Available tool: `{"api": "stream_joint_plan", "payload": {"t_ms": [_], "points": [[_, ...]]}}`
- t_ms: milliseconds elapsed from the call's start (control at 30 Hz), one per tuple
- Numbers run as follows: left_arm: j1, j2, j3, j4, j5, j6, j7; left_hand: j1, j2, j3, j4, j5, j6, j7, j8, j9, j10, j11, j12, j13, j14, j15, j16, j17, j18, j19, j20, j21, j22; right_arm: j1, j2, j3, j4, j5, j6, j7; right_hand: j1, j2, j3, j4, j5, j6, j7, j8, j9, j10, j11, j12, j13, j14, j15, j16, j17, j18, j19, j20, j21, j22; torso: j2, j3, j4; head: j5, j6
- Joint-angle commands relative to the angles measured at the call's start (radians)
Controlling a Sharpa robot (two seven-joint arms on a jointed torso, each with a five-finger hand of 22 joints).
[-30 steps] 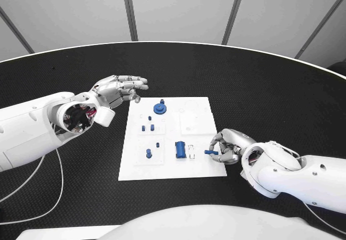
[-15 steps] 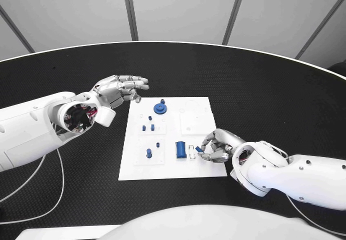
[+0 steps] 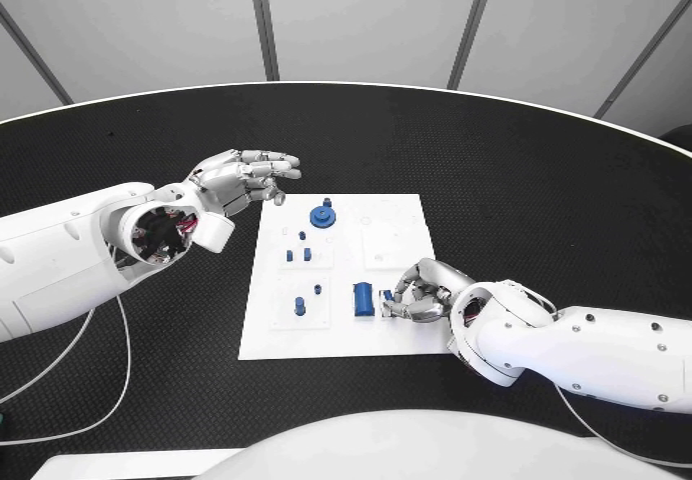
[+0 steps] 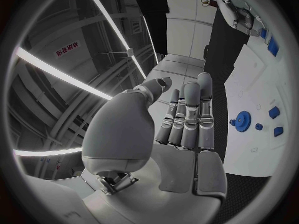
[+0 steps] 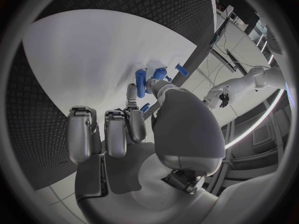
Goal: Assemble the parts on the task board
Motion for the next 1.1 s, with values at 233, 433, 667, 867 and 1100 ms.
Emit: {"api": "stream_joint_plan", "payload": {"t_ms": [233, 433, 667, 867, 1100], "points": [[0.000, 0.001, 0.000, 0.000, 0.000, 0.001, -0.001, 0.003, 0.006, -0.002, 0.002, 0.003, -0.007, 0.000, -0.006, 0.001, -0.005, 0.000, 0.006, 0.001, -0.010, 0.000, 0.006, -0.001, 0.016, 0.000, 0.009, -0.006, -0.001, 0.000, 0.018, 0.000, -0.019, 0.001, 0.019, -0.006, -0.016, -0.002, -0.003, 0.008, 0.002, 0.022, -0.010, 0.010, 0.005, 0.044, -0.010, 0.018, 0.175, 0.097, -0.009, 0.005, 0.226, -0.008, 0.085, -0.008, 0.006, 0.229, 0.000, 0.0008, -0.0010, 0.003, 0.000], [0.000, 0.001, 0.000, 0.000, 0.000, 0.000, -0.001, 0.003, 0.006, -0.002, 0.002, 0.003, -0.007, 0.000, -0.006, 0.001, -0.005, 0.000, 0.006, 0.001, -0.010, 0.000, 0.006, -0.001, 0.016, 0.000, 0.009, -0.006, -0.001, 0.000, 0.024, 0.000, -0.026, 0.001, 0.032, -0.009, -0.024, -0.003, -0.007, 0.010, 0.000, 0.024, -0.012, 0.013, 0.007, 0.046, -0.011, 0.021, 0.177, 0.097, -0.011, 0.005, 0.226, -0.008, 0.085, -0.009, 0.006, 0.229, 0.000, 0.0004, -0.0011, 0.002, 0.000], [0.000, 0.001, 0.000, 0.000, 0.000, 0.000, -0.001, 0.004, 0.006, -0.002, 0.003, 0.003, -0.007, 0.000, -0.006, 0.003, -0.007, 0.000, 0.008, 0.002, -0.010, 0.000, 0.007, -0.002, 0.016, 0.001, 0.009, -0.007, -0.002, 0.000, 0.027, 0.000, -0.031, 0.002, 0.035, -0.012, -0.058, -0.003, -0.021, 0.017, -0.030, 0.026, -0.013, 0.020, 0.010, 0.047, -0.012, 0.023, 0.178, 0.097, -0.012, 0.005, 0.225, -0.008, 0.085, -0.011, 0.006, 0.229, -0.001, 0.0000, -0.0010, 0.001, 0.000], [0.000, 0.001, 0.000, -0.001, 0.000, 0.000, -0.002, 0.004, 0.006, -0.002, 0.003, 0.003, -0.007, 0.000, -0.006, 0.003, -0.007, 0.000, 0.008, 0.002, -0.010, 0.000, 0.007, -0.002, 0.016, 0.001, 0.009, -0.007, -0.002, 0.000, 0.027, 0.000, -0.031, 0.002, 0.033, -0.012, -0.117, 0.001, -0.054, 0.019, -0.039, 0.025, -0.011, 0.024, 0.011, 0.047, -0.011, 0.021, 0.179, 0.097, -0.012, 0.004, 0.224, -0.008, 0.085, -0.012, 0.004, 0.229, -0.001, 0.0002, -0.0015, 0.001, 0.000], [0.000, 0.002, 0.000, -0.001, 0.000, 0.000, -0.002, 0.004, 0.006, -0.002, 0.004, 0.003, -0.007, 0.001, -0.006, 0.003, -0.007, 0.001, 0.008, 0.002, -0.010, 0.000, 0.007, -0.003, 0.015, 0.001, 0.009, -0.007, -0.002, 0.000, 0.025, 0.000, -0.030, 0.002, 0.029, -0.011, -0.164, 0.003, -0.090, 0.021, -0.051, 0.025, -0.010, 0.025, 0.011, 0.046, -0.010, 0.018, 0.178, 0.097, -0.011, 0.003, 0.223, -0.008, 0.084, -0.012, 0.001, 0.227, -0.001, 0.0007, -0.0014, 0.000, 0.000]]}}
